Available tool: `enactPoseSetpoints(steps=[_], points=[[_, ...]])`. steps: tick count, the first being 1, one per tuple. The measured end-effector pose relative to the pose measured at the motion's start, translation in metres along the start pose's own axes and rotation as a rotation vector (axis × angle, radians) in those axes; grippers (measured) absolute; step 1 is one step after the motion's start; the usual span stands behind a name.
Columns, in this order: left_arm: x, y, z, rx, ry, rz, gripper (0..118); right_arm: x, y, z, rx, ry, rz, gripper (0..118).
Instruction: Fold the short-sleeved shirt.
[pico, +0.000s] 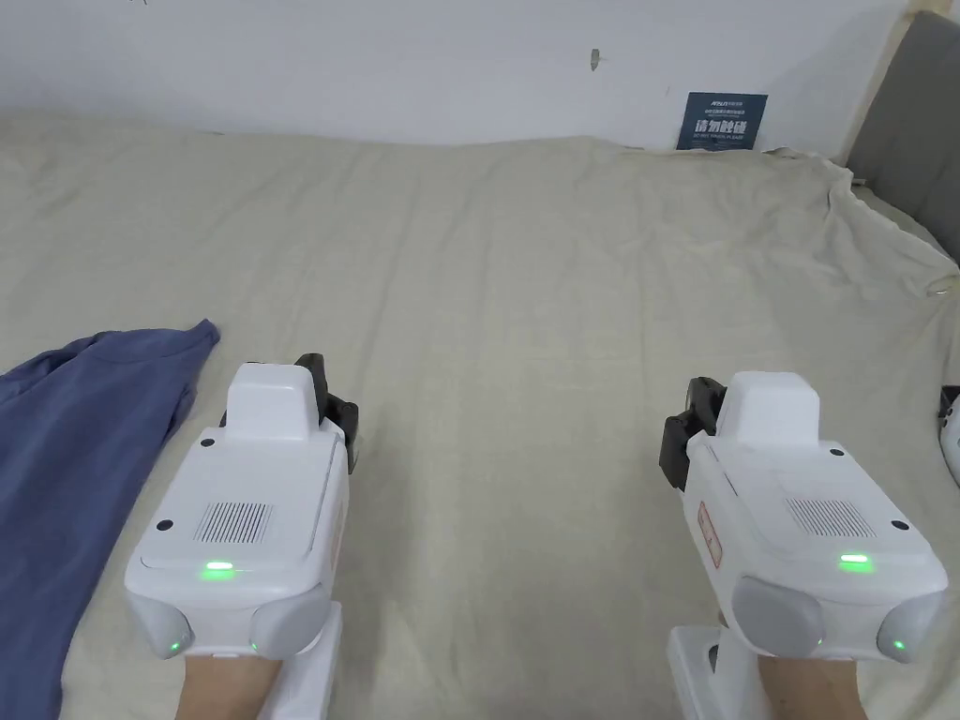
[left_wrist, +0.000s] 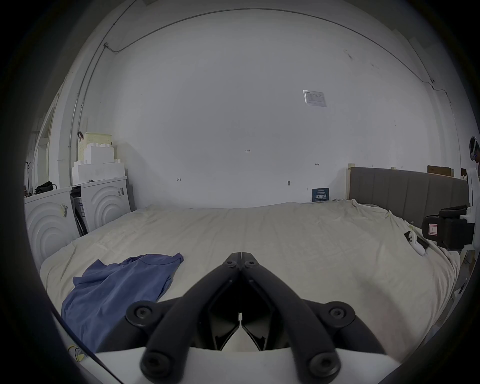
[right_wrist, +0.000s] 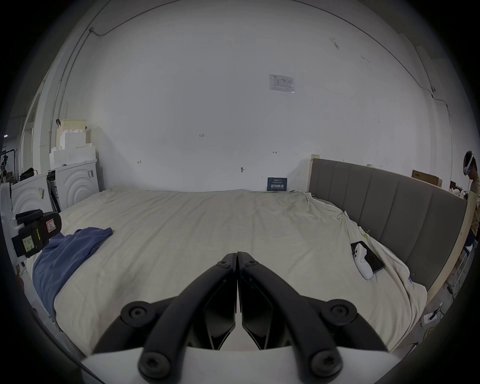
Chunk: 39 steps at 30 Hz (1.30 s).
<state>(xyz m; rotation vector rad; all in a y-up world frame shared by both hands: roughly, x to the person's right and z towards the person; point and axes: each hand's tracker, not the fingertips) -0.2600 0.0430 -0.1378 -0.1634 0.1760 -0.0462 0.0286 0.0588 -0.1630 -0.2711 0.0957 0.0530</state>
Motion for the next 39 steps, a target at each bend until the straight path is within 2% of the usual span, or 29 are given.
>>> enactPoseSetpoints(steps=[5, 10, 27, 38, 39], points=[[-0.017, 0.001, 0.004, 0.004, 0.041, 0.008, 0, -0.014, 0.004, -0.002, 0.011, 0.037, 0.016, 0], [-0.048, 0.001, 0.015, 0.012, 0.132, 0.025, 0, -0.041, 0.009, -0.009, 0.02, 0.118, 0.037, 0], [-0.161, -0.016, 0.096, -0.021, 0.481, 0.056, 0, -0.175, 0.018, -0.017, 0.049, 0.457, 0.117, 0], [-0.191, -0.027, 0.113, -0.052, 0.556, 0.07, 1, -0.219, 0.013, -0.014, 0.033, 0.564, 0.143, 0], [-0.193, -0.028, 0.112, -0.049, 0.554, 0.071, 7, -0.221, 0.013, -0.014, 0.033, 0.568, 0.144, 0]])
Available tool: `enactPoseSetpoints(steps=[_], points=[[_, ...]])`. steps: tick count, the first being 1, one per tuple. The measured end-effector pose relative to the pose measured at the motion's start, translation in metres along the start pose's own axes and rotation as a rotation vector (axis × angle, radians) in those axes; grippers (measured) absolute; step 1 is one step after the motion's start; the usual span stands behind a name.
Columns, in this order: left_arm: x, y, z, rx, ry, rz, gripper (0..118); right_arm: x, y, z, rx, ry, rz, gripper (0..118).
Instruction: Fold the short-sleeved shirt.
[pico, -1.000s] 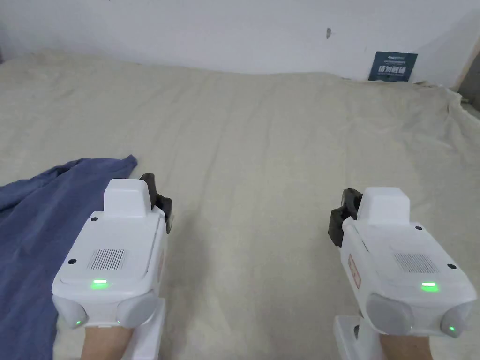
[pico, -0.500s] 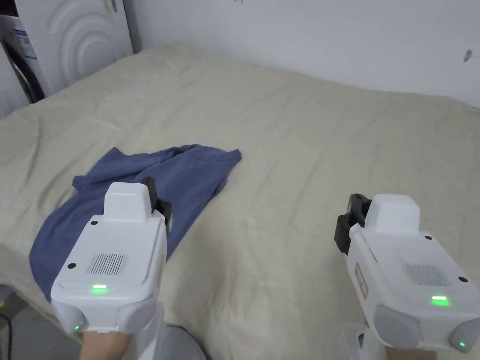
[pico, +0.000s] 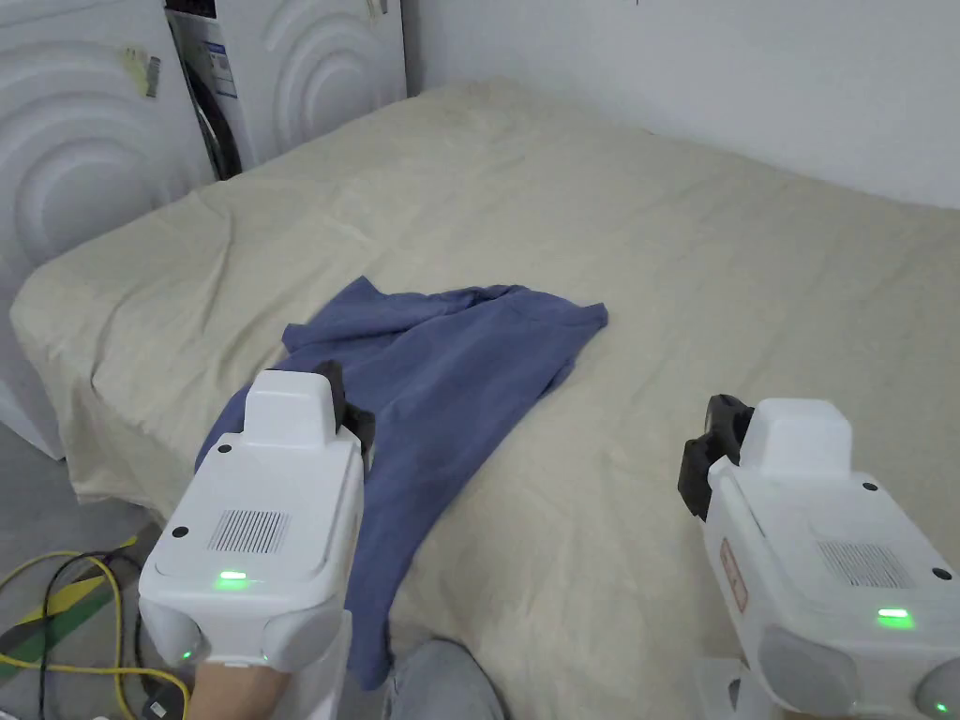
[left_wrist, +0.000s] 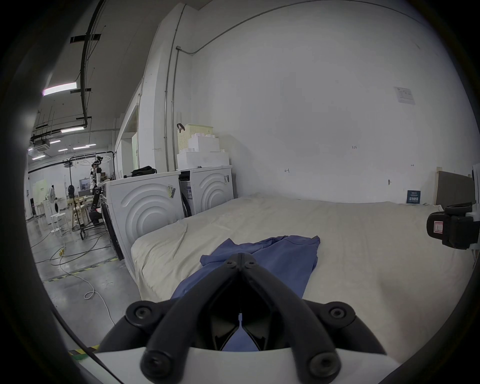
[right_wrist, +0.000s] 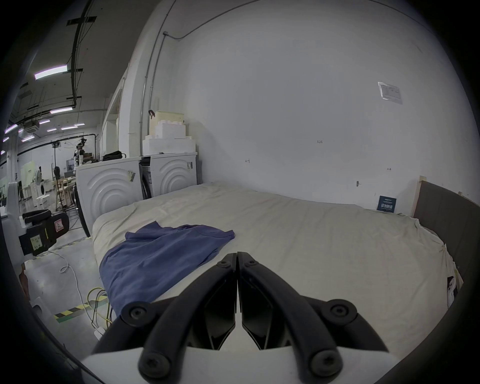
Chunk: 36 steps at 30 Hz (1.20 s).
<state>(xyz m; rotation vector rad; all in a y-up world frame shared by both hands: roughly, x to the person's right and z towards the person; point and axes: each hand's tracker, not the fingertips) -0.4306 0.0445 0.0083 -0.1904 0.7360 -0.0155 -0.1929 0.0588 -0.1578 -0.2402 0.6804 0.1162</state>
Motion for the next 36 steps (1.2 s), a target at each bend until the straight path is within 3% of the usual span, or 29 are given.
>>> enactPoseSetpoints(steps=[4, 8, 9, 16, 22, 29, 36], points=[[-0.001, 0.001, -0.013, -0.022, 0.005, 0.016, 25, -0.003, 0.002, -0.002, -0.001, 0.009, 0.01, 0], [0.002, 0.004, -0.039, -0.085, -0.037, 0.002, 109, -0.003, 0.004, -0.006, -0.008, 0.017, 0.009, 0], [0.004, 0.005, -0.048, -0.09, -0.043, -0.007, 118, -0.003, 0.004, -0.008, -0.01, 0.016, 0.012, 0], [0.016, 0.027, -0.132, -0.251, -0.2, 0.021, 118, 0.003, 0.006, -0.02, -0.032, -0.004, 0.016, 0], [0.038, 0.039, -0.232, -0.385, -0.255, -0.055, 118, 0.008, 0.006, -0.034, -0.07, -0.046, 0.029, 0], [0.068, 0.028, -0.348, -0.638, -0.296, -0.071, 118, 0.022, -0.001, -0.065, -0.12, -0.084, 0.014, 0], [0.099, 0.003, -0.408, -0.811, -0.272, -0.131, 113, 0.034, -0.013, -0.09, -0.169, -0.102, -0.002, 0]])
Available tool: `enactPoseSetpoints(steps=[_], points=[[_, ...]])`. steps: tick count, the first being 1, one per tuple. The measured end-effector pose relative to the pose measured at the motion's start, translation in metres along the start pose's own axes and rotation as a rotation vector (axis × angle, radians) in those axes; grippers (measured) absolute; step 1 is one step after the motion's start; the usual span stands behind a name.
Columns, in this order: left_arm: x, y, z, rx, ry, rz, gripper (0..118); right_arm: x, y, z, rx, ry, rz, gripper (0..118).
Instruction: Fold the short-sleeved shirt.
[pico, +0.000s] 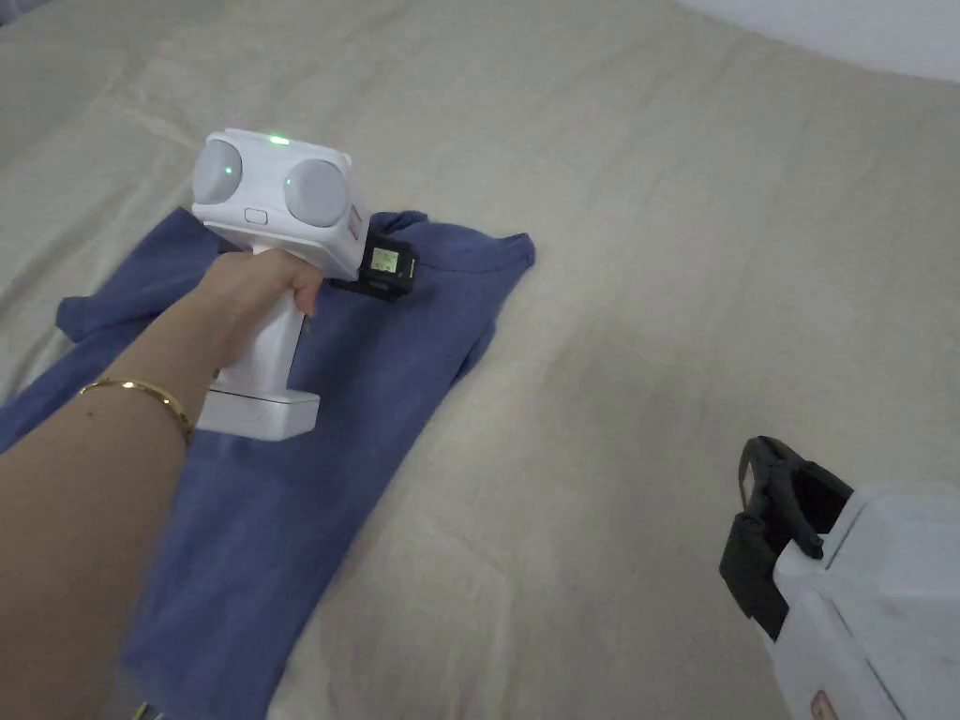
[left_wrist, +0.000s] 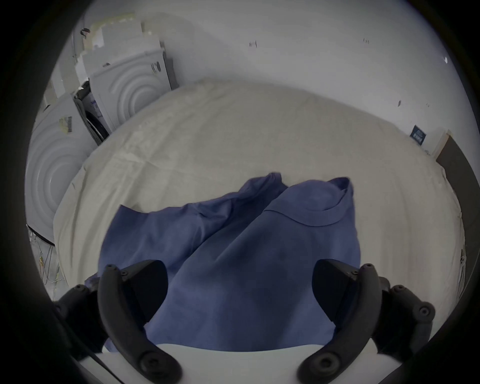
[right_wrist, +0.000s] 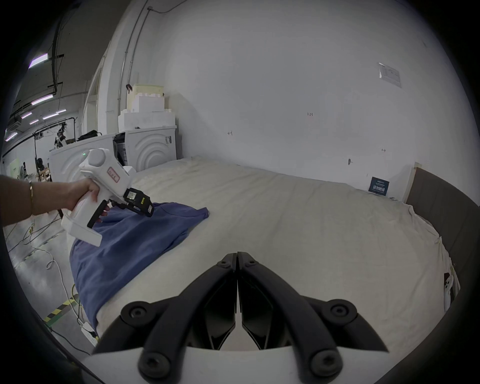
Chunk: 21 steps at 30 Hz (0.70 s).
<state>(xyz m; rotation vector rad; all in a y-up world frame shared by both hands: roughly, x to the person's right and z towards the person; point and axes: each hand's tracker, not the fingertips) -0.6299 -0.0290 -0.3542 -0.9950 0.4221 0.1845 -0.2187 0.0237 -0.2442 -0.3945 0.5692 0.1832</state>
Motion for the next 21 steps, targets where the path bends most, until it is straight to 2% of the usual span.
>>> enactPoseSetpoints(steps=[4, 5, 7, 8, 9, 10, 12, 17, 21], points=[[0.017, -0.003, -0.015, -0.053, 0.002, -0.001, 107, 0.007, -0.008, -0.006, -0.034, -0.006, -0.007, 0], [0.022, -0.005, -0.018, -0.066, 0.0, -0.009, 102, 0.009, -0.01, -0.006, -0.038, -0.006, -0.01, 0], [0.028, -0.009, -0.021, -0.101, -0.013, -0.044, 72, 0.01, -0.012, -0.006, -0.049, -0.012, -0.001, 0], [0.031, -0.013, -0.024, -0.124, -0.023, -0.033, 46, 0.011, -0.014, -0.005, -0.053, -0.016, -0.001, 0], [0.033, -0.017, -0.022, -0.119, -0.072, 0.011, 34, 0.013, -0.016, -0.004, -0.057, -0.018, -0.005, 0], [0.032, -0.016, -0.022, -0.096, -0.065, 0.035, 27, 0.014, -0.017, -0.002, -0.061, -0.019, -0.011, 0], [0.037, -0.018, -0.021, -0.102, -0.037, 0.011, 4, 0.016, -0.018, 0.003, -0.063, -0.022, -0.022, 0], [0.038, -0.026, 0.013, -0.013, 0.015, 0.084, 0, 0.022, -0.015, 0.024, -0.046, -0.032, -0.03, 0], [0.04, -0.041, 0.065, 0.121, 0.063, 0.032, 0, 0.029, -0.012, 0.046, -0.018, -0.032, -0.039, 0]])
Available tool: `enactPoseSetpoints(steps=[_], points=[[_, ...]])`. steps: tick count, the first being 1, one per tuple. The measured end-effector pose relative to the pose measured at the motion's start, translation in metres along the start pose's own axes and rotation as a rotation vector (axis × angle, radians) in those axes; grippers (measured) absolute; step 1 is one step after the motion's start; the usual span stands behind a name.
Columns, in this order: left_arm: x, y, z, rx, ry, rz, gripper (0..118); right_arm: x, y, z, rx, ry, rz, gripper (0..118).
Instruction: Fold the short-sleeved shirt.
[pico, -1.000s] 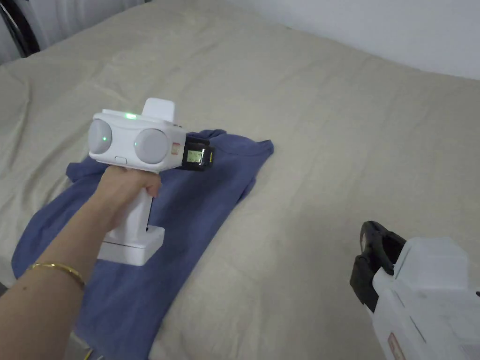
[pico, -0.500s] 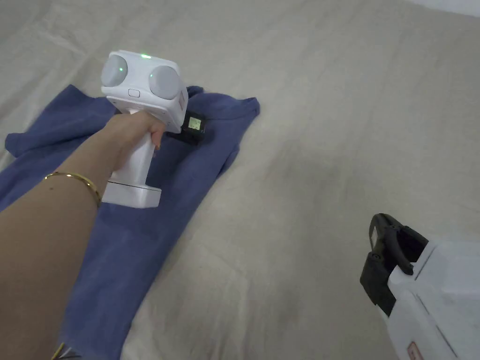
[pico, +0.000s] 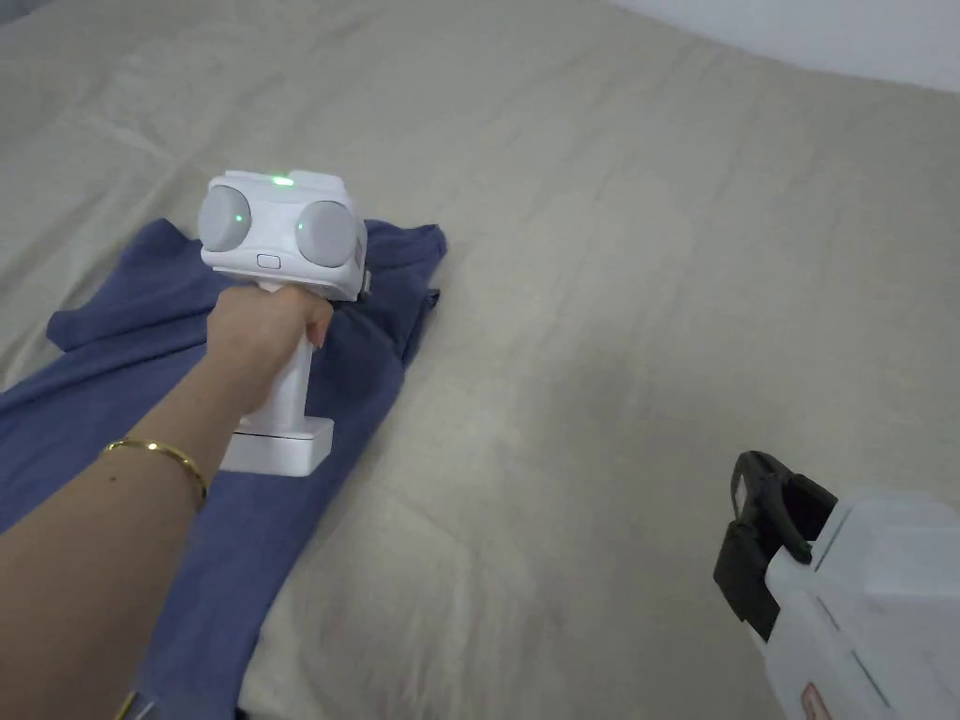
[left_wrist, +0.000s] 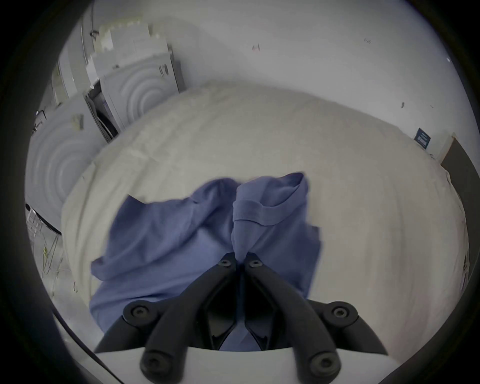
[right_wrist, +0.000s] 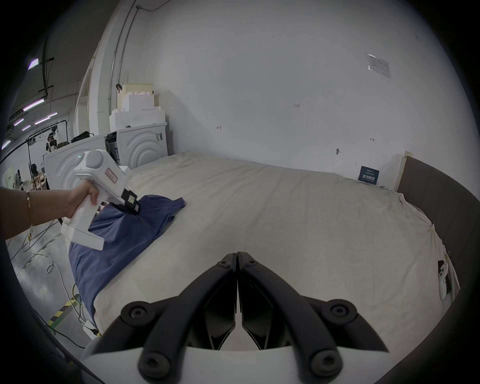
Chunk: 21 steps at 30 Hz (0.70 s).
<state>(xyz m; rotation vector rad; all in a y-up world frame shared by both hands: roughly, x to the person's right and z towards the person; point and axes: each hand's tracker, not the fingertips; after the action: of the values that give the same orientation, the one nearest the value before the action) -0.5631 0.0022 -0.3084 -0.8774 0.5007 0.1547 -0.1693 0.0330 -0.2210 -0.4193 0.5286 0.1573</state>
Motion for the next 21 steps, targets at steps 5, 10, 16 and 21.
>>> enactPoseSetpoints(steps=[5, 10, 16, 21], points=[[-0.02, 0.007, 0.067, 0.104, -0.011, 0.052, 0, 0.008, 0.005, 0.04, 0.059, -0.005, -0.001, 0], [-0.046, 0.013, 0.144, 0.196, -0.027, 0.154, 0, 0.017, 0.006, 0.08, 0.117, -0.029, 0.006, 0], [-0.065, 0.015, 0.235, 0.358, -0.024, 0.19, 0, 0.033, 0.006, 0.123, 0.179, -0.053, 0.001, 0], [-0.053, 0.042, 0.319, 0.511, -0.078, 0.129, 0, 0.045, 0.006, 0.152, 0.24, -0.09, -0.023, 0]])
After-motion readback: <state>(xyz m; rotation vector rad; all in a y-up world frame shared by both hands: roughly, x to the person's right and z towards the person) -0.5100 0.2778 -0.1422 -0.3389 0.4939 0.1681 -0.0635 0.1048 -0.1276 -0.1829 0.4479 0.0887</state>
